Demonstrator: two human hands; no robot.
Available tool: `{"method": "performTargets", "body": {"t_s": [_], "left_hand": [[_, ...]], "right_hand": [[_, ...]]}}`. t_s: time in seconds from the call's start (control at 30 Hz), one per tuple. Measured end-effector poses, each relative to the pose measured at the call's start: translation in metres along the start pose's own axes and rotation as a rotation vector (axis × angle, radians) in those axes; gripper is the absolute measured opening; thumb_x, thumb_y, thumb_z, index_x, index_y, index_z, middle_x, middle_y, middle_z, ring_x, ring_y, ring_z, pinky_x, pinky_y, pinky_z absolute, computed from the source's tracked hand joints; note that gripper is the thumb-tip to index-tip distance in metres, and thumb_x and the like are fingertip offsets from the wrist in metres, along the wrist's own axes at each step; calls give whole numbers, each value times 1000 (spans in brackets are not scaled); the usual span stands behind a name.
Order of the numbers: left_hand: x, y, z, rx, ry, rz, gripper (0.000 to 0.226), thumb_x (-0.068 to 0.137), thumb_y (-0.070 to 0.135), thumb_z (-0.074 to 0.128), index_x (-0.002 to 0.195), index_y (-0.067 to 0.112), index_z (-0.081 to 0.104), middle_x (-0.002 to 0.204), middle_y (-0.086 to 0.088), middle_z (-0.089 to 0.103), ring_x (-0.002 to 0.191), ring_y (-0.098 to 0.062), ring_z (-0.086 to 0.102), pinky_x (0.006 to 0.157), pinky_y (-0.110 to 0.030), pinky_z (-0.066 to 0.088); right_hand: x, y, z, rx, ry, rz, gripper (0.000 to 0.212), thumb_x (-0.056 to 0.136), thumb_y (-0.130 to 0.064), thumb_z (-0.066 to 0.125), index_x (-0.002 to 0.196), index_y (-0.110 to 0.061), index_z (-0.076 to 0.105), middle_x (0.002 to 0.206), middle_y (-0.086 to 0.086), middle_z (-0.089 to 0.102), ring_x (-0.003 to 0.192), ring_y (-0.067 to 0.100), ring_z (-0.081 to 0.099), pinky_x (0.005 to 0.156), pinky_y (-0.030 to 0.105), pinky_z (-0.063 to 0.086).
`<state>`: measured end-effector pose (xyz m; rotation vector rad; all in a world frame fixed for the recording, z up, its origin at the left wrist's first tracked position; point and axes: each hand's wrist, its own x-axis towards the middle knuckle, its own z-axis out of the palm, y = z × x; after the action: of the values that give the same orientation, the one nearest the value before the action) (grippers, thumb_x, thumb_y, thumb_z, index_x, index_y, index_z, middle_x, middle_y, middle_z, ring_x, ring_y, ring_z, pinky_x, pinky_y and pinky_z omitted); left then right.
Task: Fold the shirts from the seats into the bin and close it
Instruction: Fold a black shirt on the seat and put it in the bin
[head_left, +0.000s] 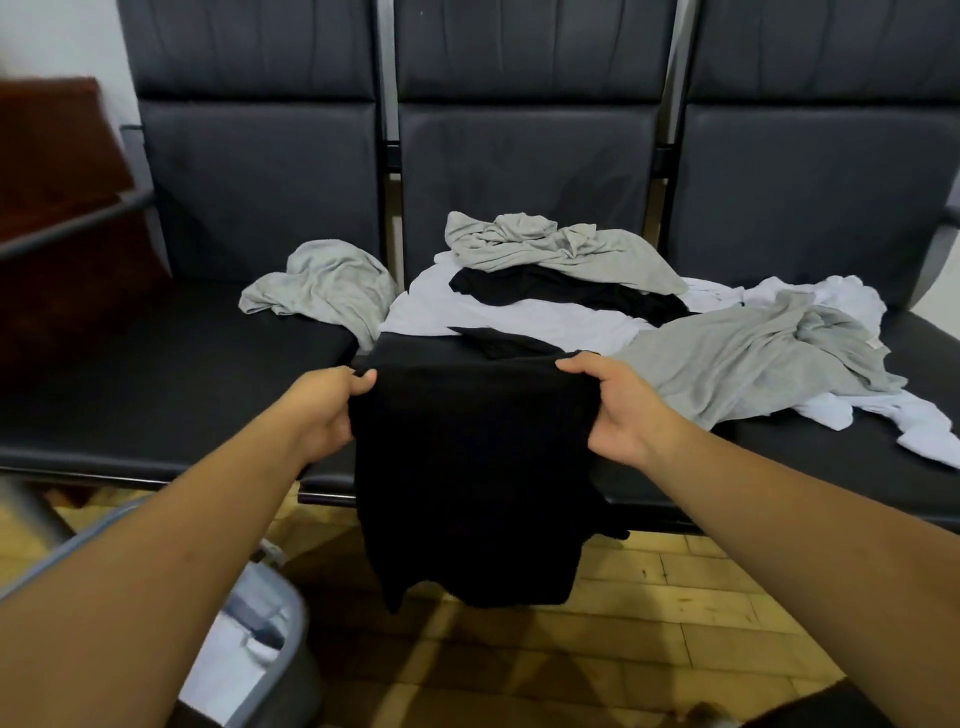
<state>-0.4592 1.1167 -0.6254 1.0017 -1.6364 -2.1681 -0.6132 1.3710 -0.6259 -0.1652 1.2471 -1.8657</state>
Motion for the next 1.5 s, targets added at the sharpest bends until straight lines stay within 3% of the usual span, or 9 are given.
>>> {"method": "performTargets", "body": {"t_s": [0.1,0.2,0.37,0.53,0.8,1.0,1.23,1.37,1.5], "left_hand": [[-7,7,-9,18,51,37,17,102,7,52,87,11,58,103,-9,69,93,-24,67,84,-40,56],[-15,13,-11,54,91,80,19,103,11,51,85,13,53,91,-7,65,80,-22,64,61,-36,53],[-11,17,-25,103,166,81,10,103,14,53,94,11,56,111,-17,63,97,-33,64,91,-53,55],[-5,13,-39,349,224,142,13,101,23,56,91,16,53,94,-11,58,82,-26,57,71,-41,49],[-2,13,-42,364,227,146,14,101,26,58,92,16,54,92,-10,59,80,-25,57,69,-40,51],[-5,18,-36,132,212,38,15,100,16,60,110,4,61,112,-16,66,101,-34,66,90,-48,55],[-7,17,-40,166,228,-3,27,105,12,50,128,4,59,126,-17,63,116,-37,61,90,-47,53],[-5,23,-42,219,268,17,27,105,20,50,128,9,59,127,-18,61,115,-38,61,98,-53,51],[-4,19,-44,252,282,20,26,103,20,55,125,8,61,122,-17,65,109,-36,64,94,-50,54]], "right_hand": [[-5,2,7,10,-14,63,34,88,-21,60,116,-4,68,124,16,68,107,33,68,93,43,55],[-9,5,8,-34,7,139,38,90,-28,58,120,-9,69,123,13,69,107,31,69,92,42,54],[-6,-1,-6,-147,98,277,43,87,-35,59,120,-9,69,120,13,70,99,33,69,86,43,56],[-8,-16,-19,-503,104,447,25,80,-13,67,105,-9,70,99,12,73,91,30,70,88,45,54],[-10,-28,-29,-91,25,72,43,87,-17,63,128,-5,63,126,14,68,113,28,67,95,43,56],[-11,-29,-38,-221,142,251,38,100,-36,50,126,-12,65,118,11,72,97,28,73,76,41,62],[-13,-37,-55,-14,131,100,46,91,-14,52,135,-1,55,135,18,61,123,35,60,101,48,49],[-11,-40,-54,-481,209,41,28,83,6,64,110,-1,60,119,21,67,99,27,67,79,35,57],[-14,-43,-63,-1002,428,167,38,76,-22,86,101,-1,65,100,14,71,91,28,67,68,33,55]]}}
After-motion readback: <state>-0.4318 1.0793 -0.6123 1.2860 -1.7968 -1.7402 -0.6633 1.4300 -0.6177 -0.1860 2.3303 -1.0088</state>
